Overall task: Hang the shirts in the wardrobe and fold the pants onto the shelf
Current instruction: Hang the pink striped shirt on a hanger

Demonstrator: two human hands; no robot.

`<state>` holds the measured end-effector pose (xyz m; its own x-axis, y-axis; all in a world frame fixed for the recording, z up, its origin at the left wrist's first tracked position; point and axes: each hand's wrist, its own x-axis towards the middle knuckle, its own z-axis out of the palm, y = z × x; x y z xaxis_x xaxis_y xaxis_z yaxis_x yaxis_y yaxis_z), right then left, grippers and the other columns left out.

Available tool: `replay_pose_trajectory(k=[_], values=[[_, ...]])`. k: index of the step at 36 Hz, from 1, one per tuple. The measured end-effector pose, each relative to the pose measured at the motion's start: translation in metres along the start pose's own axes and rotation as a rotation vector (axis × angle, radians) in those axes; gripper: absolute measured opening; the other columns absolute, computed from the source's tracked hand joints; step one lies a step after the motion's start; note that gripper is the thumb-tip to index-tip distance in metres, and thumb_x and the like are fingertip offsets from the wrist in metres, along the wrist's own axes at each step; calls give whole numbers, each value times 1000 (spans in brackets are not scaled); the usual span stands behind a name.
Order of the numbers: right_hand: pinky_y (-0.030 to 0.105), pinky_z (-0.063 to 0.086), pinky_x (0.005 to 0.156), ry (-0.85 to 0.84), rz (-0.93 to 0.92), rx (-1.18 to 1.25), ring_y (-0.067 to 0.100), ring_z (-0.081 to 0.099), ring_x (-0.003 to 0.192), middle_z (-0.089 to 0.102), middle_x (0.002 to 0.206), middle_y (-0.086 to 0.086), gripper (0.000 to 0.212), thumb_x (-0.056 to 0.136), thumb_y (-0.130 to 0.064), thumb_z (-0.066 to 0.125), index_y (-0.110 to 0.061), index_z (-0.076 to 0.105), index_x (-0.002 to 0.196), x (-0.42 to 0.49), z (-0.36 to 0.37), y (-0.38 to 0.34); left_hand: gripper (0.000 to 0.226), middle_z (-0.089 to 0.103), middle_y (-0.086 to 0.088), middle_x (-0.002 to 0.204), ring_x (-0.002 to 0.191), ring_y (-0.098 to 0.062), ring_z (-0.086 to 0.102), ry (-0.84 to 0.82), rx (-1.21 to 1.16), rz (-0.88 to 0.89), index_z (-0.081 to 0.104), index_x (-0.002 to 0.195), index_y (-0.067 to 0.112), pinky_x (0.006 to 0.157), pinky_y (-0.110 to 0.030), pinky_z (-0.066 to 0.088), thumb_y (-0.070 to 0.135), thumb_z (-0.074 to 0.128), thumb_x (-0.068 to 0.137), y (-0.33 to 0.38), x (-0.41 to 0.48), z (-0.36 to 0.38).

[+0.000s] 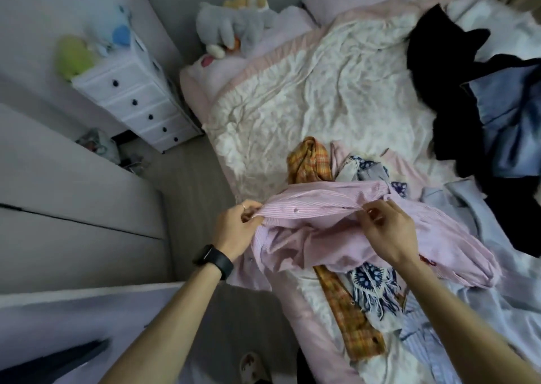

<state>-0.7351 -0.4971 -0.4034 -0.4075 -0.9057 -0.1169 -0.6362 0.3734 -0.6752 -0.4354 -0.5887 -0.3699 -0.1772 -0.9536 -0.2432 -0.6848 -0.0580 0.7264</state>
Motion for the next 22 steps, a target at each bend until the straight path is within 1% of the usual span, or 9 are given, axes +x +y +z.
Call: replay_pose_trajectory(k=[3,8,11,14,16,17,18,20,22], values=[[37,55,70,6,-61,57,19,63,74,67,87,-3,3,90,-31,71,-30,68,88,-17,-15,-33,33,72,25,86,82,5,66,72,-48,72,70,84,43,72,-10,48,11,76,84,25,-37,-52],[32,48,66,-127,-214,197,5,60,72,66,76,-13,23,91,-34,65,-25,67,71,-65,-6,-120,30,73,25,87,81,8,66,246,-131,6,70,86,42,74,-9,49,13,77,85,24,-128,-138],[34,43,59,-211,-369,311,12,55,64,58,62,-5,42,94,-41,51,-16,56,62,-110,7,-171,32,72,27,85,80,8,65,317,-129,-92,70,88,40,76,-10,49,9,75,87,6,-190,-173],[35,43,57,-271,-487,319,15,51,58,53,59,-4,46,94,-48,49,-15,52,63,-145,29,-210,32,74,21,88,84,1,68,346,-99,-122,72,89,36,76,-10,48,4,71,88,-14,-248,-195],[34,46,66,-369,-517,224,15,59,70,63,76,-8,32,93,-48,57,-21,61,75,-163,49,-221,25,74,18,89,86,-2,68,371,-76,-127,74,90,35,73,-8,48,10,72,87,-23,-284,-202],[33,47,72,-448,-492,155,17,63,81,66,92,-10,20,91,-46,62,-27,65,88,-170,60,-222,25,74,18,90,86,-2,68,405,-79,-118,74,92,36,73,-9,49,11,73,86,-26,-298,-206],[32,48,79,-544,-452,77,20,64,95,64,111,-7,21,90,-46,66,-31,64,106,-177,70,-220,29,74,18,92,85,-1,68,447,-93,-103,73,94,38,74,-10,49,9,73,86,-30,-313,-209],[38,47,95,-744,-359,-32,27,57,119,49,139,0,58,87,-49,71,-33,47,138,-189,86,-215,37,74,17,92,83,0,66,535,-142,-79,73,94,40,77,-12,50,4,72,86,-36,-336,-218],[47,49,99,-938,-295,-35,30,54,125,49,142,6,79,85,-45,76,-29,32,149,-206,100,-218,38,74,18,90,81,3,65,617,-198,-56,74,92,40,75,-11,48,3,72,87,-41,-358,-232]])
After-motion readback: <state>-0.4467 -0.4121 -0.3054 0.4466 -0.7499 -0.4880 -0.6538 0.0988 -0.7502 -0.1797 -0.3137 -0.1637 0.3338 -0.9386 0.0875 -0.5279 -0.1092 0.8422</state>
